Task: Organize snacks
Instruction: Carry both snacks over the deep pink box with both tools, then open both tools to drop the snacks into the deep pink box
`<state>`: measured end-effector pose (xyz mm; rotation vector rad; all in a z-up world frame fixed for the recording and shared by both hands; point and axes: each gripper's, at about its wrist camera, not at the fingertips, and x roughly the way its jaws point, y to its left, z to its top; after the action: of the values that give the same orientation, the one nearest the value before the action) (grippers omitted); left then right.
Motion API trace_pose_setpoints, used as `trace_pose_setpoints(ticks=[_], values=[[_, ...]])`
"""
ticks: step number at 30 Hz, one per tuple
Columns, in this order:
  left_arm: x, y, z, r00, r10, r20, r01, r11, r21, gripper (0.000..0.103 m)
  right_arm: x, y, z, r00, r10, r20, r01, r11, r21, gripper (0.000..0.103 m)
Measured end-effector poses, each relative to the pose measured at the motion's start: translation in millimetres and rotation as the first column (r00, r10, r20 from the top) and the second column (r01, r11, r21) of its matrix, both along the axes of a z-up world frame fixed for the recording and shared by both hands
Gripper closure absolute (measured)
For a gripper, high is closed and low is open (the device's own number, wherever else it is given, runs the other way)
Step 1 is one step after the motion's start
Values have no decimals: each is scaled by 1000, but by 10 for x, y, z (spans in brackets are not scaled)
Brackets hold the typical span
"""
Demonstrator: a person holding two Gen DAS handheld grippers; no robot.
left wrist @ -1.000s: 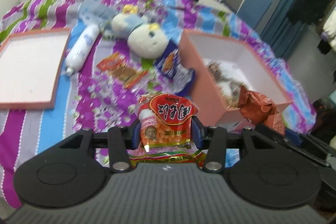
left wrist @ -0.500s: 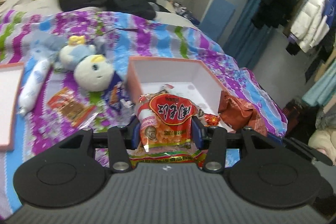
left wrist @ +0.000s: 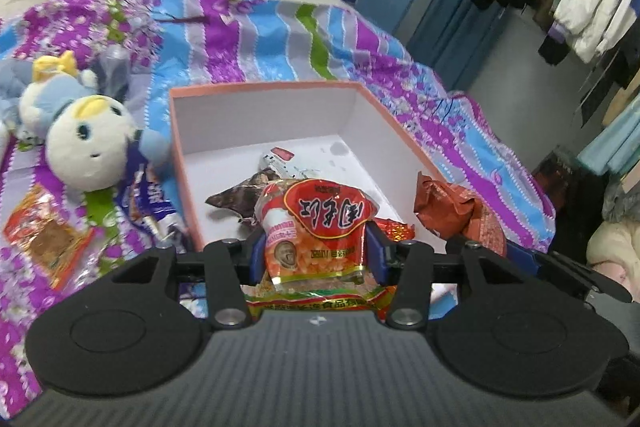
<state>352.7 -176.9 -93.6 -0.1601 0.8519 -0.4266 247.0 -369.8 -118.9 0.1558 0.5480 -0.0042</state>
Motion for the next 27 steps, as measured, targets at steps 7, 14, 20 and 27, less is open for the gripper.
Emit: trace_pose_setpoints(ticks=[7, 14, 20, 27], values=[[473, -211, -388, 998, -14, -67, 16, 999, 28, 48, 418, -133, -362, 996, 17, -89, -13, 999, 38, 67], [668, -238, -595, 996, -17, -90, 17, 1000, -8, 33, 587, -204, -598, 989, 11, -150, 0, 997, 74, 66], [582, -222, -503, 997, -21, -74, 21, 1000, 2, 31, 515, -200, -501, 992, -5, -127, 14, 997, 72, 46], [160, -5, -123, 1000, -13, -18, 13, 1000, -2, 31, 206, -101, -184, 998, -10, -60, 15, 997, 80, 46]])
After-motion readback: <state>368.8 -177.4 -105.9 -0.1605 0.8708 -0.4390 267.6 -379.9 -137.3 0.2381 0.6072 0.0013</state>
